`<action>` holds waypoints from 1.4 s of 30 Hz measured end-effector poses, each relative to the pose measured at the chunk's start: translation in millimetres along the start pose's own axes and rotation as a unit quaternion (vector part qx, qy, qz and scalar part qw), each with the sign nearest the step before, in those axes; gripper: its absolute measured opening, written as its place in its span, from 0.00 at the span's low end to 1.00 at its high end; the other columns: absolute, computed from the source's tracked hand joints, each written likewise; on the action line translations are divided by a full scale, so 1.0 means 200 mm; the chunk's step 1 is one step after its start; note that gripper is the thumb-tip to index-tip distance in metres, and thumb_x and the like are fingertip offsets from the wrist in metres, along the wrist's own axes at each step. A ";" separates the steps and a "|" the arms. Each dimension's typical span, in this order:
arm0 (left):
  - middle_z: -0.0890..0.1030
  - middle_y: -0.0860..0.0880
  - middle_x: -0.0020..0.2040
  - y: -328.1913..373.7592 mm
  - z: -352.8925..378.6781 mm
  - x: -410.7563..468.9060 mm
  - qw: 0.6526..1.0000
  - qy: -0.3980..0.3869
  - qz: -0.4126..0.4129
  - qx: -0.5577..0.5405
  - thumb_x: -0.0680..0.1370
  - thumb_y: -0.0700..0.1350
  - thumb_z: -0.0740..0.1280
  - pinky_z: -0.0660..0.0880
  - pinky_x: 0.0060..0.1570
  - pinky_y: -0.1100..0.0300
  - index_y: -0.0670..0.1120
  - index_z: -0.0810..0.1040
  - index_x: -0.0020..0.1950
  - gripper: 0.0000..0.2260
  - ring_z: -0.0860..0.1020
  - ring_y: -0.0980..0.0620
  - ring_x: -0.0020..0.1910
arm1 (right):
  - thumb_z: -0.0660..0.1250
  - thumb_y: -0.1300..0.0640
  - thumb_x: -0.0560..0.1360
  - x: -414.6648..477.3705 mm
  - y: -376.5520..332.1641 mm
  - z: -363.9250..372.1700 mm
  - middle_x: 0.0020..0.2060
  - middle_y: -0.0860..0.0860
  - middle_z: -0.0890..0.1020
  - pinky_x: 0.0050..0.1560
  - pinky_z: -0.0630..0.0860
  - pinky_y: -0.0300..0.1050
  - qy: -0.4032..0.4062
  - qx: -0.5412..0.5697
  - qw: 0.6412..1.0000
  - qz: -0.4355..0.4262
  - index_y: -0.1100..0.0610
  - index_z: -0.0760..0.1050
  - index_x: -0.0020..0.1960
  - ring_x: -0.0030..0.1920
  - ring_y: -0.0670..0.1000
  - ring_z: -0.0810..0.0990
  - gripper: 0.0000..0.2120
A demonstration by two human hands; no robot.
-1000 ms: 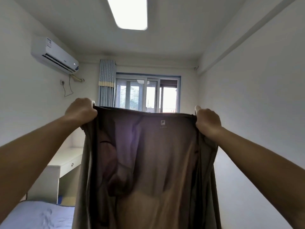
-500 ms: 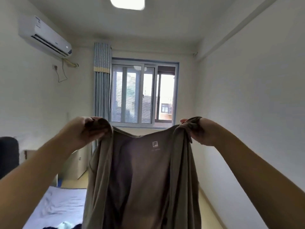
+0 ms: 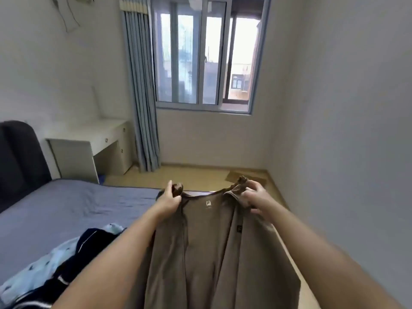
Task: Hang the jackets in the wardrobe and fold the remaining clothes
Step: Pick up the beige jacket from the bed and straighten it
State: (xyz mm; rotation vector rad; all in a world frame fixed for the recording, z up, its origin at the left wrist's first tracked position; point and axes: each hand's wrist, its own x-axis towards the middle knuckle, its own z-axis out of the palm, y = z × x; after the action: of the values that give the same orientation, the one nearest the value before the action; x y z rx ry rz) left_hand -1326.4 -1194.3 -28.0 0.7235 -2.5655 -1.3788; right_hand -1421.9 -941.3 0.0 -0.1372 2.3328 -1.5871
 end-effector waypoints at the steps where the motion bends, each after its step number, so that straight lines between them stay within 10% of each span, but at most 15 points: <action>1: 0.64 0.39 0.73 -0.14 0.12 0.03 0.998 -0.039 -0.034 0.029 0.79 0.45 0.60 0.68 0.63 0.55 0.47 0.46 0.78 0.32 0.69 0.41 0.67 | 0.64 0.58 0.75 0.06 0.17 0.09 0.66 0.47 0.73 0.58 0.75 0.51 -0.020 -0.042 0.999 0.007 0.48 0.61 0.73 0.61 0.50 0.74 0.29; 5: 0.71 0.43 0.68 -0.78 0.58 -0.14 0.980 -0.130 -0.119 0.090 0.79 0.45 0.62 0.68 0.60 0.59 0.45 0.58 0.75 0.26 0.71 0.44 0.65 | 0.63 0.64 0.76 0.01 0.93 0.42 0.65 0.53 0.74 0.46 0.73 0.35 -0.113 -0.086 0.986 0.090 0.55 0.61 0.73 0.57 0.47 0.74 0.27; 10: 0.78 0.45 0.61 -1.64 1.06 -0.67 0.929 -0.214 -0.275 0.129 0.78 0.42 0.60 0.71 0.56 0.61 0.45 0.75 0.60 0.12 0.75 0.46 0.60 | 0.64 0.58 0.75 -0.35 1.93 0.68 0.59 0.52 0.78 0.51 0.73 0.40 -0.192 -0.217 0.930 0.226 0.56 0.67 0.68 0.56 0.50 0.77 0.22; 15: 0.81 0.47 0.50 -2.22 1.42 -1.16 0.888 -0.239 -0.379 0.107 0.78 0.41 0.62 0.69 0.48 0.62 0.52 0.74 0.40 0.09 0.78 0.48 0.56 | 0.61 0.56 0.76 -0.69 2.62 0.87 0.57 0.51 0.78 0.56 0.70 0.38 -0.275 -0.255 0.872 0.314 0.54 0.73 0.62 0.59 0.51 0.76 0.15; 21: 0.79 0.48 0.44 -2.68 1.64 -1.41 0.863 -0.207 -0.454 0.076 0.77 0.39 0.64 0.66 0.43 0.60 0.52 0.77 0.39 0.09 0.75 0.49 0.47 | 0.61 0.58 0.72 -0.88 3.20 1.11 0.48 0.51 0.80 0.34 0.65 0.32 -0.272 -0.203 0.851 0.400 0.50 0.72 0.51 0.44 0.49 0.76 0.08; 26: 0.83 0.43 0.47 -2.95 1.70 -1.44 0.828 -0.125 -0.545 -0.047 0.79 0.40 0.63 0.69 0.35 0.58 0.45 0.78 0.41 0.08 0.79 0.46 0.42 | 0.57 0.62 0.76 -0.91 3.34 1.28 0.40 0.51 0.78 0.29 0.67 0.36 -0.186 -0.100 0.829 0.517 0.55 0.72 0.49 0.32 0.48 0.73 0.06; 34: 0.79 0.46 0.49 -3.06 1.75 -1.33 0.697 0.138 -0.575 -0.405 0.80 0.44 0.63 0.74 0.43 0.56 0.44 0.74 0.56 0.06 0.79 0.50 0.46 | 0.65 0.58 0.78 -0.90 3.52 1.45 0.52 0.56 0.78 0.47 0.73 0.49 0.129 0.239 0.714 0.646 0.59 0.74 0.57 0.51 0.54 0.77 0.09; 42: 0.79 0.48 0.52 -2.99 1.88 -1.16 0.672 0.126 -0.537 -0.495 0.79 0.43 0.65 0.74 0.50 0.55 0.45 0.72 0.58 0.09 0.79 0.50 0.49 | 0.69 0.62 0.75 -0.92 3.54 1.44 0.41 0.53 0.81 0.29 0.74 0.37 0.173 0.282 0.738 0.588 0.60 0.74 0.45 0.40 0.49 0.81 0.04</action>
State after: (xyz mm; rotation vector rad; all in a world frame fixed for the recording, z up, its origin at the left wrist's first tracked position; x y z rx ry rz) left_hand -1043.3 -1081.1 -706.6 1.9841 -0.6422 -2.2763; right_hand -1089.9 -882.6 -711.3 1.5400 1.3204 -1.4613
